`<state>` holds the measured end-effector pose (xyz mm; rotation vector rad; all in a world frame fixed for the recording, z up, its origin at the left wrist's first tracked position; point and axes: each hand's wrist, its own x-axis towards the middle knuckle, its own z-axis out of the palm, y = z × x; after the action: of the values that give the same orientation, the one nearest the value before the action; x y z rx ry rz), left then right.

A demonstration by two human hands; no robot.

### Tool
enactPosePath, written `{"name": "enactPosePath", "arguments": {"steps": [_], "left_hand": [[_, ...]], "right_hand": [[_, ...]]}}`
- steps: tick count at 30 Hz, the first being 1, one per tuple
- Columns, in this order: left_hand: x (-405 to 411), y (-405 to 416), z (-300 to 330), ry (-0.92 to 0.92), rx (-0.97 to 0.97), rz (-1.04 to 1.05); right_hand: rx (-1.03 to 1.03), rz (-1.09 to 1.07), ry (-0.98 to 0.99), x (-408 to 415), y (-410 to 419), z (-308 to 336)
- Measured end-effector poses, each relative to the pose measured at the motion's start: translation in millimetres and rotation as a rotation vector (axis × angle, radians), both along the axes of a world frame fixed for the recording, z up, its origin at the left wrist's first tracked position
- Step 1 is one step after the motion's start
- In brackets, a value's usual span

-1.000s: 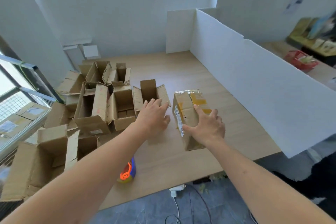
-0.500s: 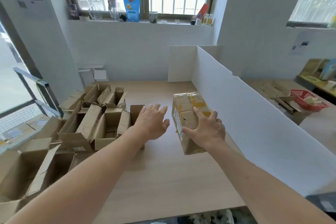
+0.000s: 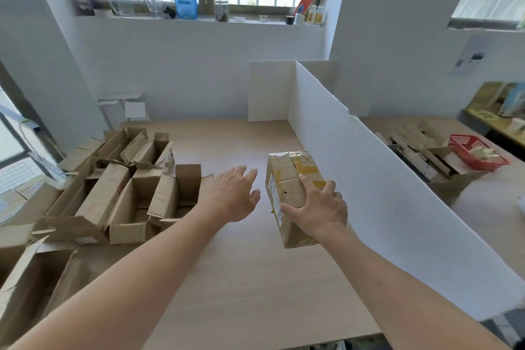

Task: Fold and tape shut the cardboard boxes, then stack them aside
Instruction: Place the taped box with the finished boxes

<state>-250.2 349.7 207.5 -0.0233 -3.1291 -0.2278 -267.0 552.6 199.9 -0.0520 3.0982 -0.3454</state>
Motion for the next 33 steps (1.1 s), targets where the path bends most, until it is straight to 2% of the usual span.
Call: {"name": "enactPosePath", "arguments": {"steps": [17, 33], "left_hand": [[-167.7, -0.8, -37.9, -0.089, 0.004, -0.092], [-305.1, 55.4, -96.5, -0.187, 0.066, 0.055]], "right_hand": [[0.062, -0.081, -0.079, -152.5, 7.6, -42.3], [0.053, 0.024, -0.154, -321.0, 31.8, -123.4]]}}
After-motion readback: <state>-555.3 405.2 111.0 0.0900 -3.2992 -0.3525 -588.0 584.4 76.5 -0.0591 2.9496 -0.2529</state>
